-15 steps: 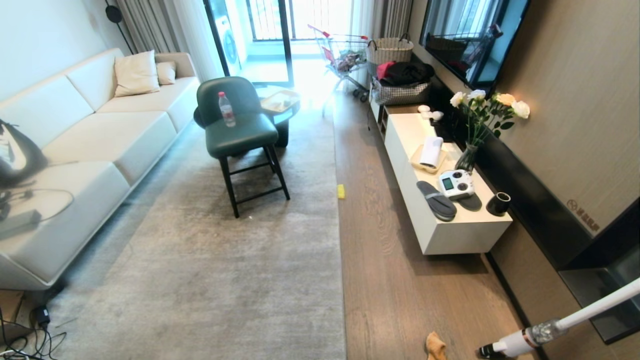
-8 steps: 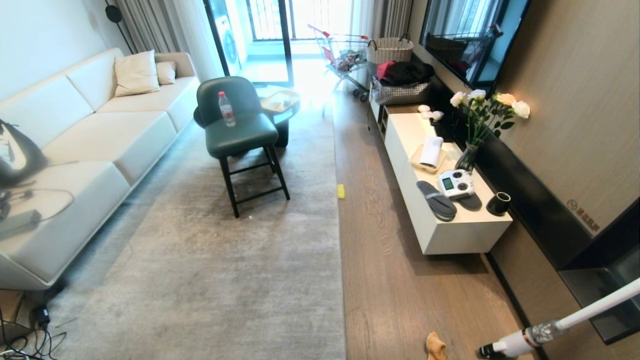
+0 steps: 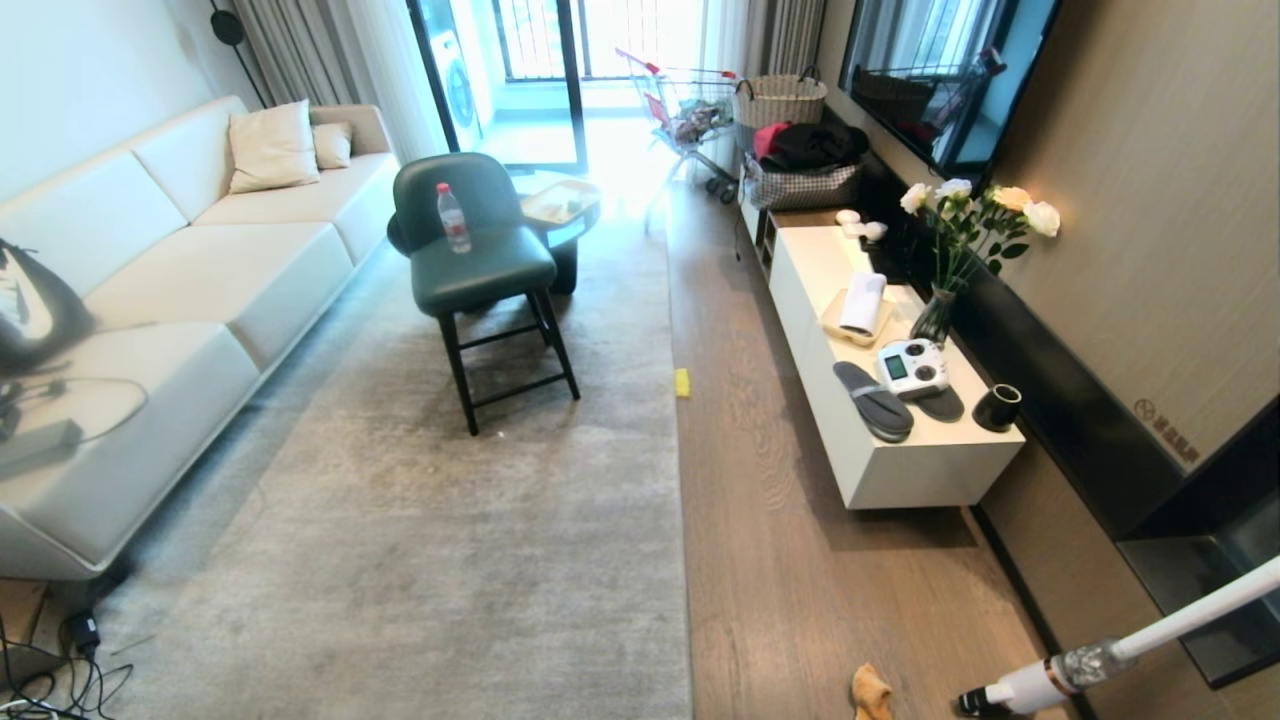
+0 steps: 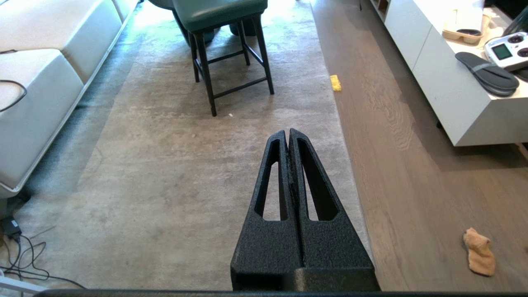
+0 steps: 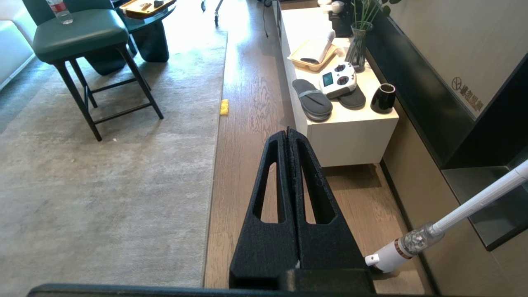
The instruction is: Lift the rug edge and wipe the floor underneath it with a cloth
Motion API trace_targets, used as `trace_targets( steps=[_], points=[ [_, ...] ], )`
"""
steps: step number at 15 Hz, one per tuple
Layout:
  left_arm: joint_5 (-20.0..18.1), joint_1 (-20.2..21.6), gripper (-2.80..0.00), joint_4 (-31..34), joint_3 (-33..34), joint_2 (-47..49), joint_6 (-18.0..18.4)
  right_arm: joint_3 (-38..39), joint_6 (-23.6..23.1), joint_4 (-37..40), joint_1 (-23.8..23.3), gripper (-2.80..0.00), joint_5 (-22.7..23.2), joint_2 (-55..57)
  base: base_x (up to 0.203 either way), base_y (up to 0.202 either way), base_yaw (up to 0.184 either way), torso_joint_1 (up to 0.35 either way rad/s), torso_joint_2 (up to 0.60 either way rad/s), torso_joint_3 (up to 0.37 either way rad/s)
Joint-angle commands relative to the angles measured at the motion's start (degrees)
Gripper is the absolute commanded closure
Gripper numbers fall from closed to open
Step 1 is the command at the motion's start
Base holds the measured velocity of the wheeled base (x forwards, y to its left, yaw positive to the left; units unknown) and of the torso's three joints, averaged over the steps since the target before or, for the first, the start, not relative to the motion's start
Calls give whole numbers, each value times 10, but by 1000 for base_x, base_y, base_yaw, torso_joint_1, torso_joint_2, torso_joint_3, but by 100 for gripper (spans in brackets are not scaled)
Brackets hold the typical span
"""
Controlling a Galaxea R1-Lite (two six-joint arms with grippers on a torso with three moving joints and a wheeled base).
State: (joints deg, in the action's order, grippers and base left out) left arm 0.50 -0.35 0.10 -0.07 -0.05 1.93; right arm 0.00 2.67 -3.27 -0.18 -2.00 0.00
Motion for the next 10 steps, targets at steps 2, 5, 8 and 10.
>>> trace_targets(
  steps=[2, 5, 8, 10],
  points=[
    [0, 0, 0, 0, 1, 0, 0, 0, 1, -1, 0, 0, 0, 1, 0, 0, 0, 0, 0, 0],
    [0, 0, 0, 0, 0, 0, 0, 0, 1, 0, 0, 0, -1, 2, 0, 0, 0, 0, 0, 0],
    [0, 0, 0, 0, 0, 0, 0, 0, 0, -1, 0, 0, 0, 1, 0, 0, 0, 0, 0, 0],
    [0, 0, 0, 0, 1, 0, 0, 0, 0, -1, 0, 0, 0, 1, 0, 0, 0, 0, 0, 0]
  ],
)
